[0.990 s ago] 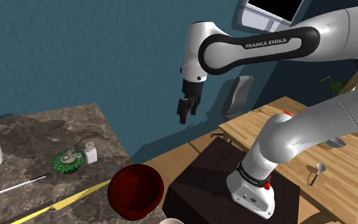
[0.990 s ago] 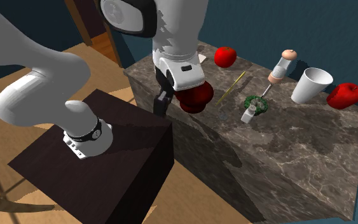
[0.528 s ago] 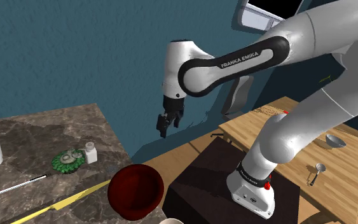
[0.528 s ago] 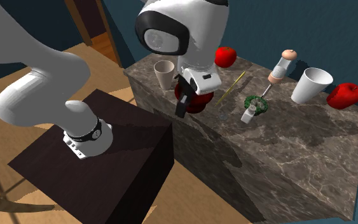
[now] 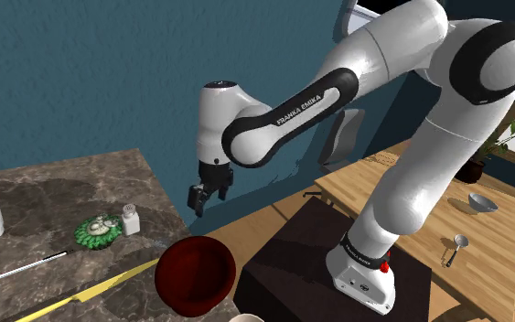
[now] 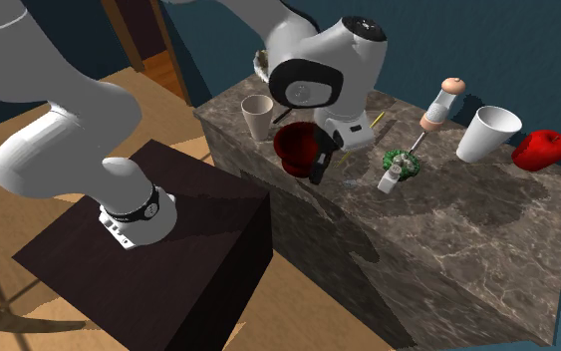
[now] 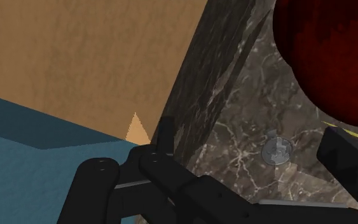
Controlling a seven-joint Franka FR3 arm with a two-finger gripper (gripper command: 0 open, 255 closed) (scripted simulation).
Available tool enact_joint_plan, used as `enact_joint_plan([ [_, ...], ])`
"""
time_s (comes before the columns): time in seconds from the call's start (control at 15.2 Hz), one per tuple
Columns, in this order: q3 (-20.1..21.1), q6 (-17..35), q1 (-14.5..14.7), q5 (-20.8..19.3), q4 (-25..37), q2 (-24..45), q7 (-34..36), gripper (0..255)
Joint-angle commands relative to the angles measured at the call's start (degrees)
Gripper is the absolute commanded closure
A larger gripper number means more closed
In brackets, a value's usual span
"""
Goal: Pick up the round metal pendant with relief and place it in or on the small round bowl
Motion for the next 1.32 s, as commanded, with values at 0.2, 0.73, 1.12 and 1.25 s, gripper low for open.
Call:
enact_joint_plan([
  [0.2,0.11,5.39,2.58,-10.74,7.27,13.18,10.64,0],
  [0.73,-5.19,7.54,11.05,-22.13,21.05,29.39,21.34,0],
  [1.12,-6.97,10.68,12.42,-24.34,21.42,33.07,22.80,0],
  [1.25,-7.46,11.48,12.81,-24.90,21.58,34.06,23.17,0],
])
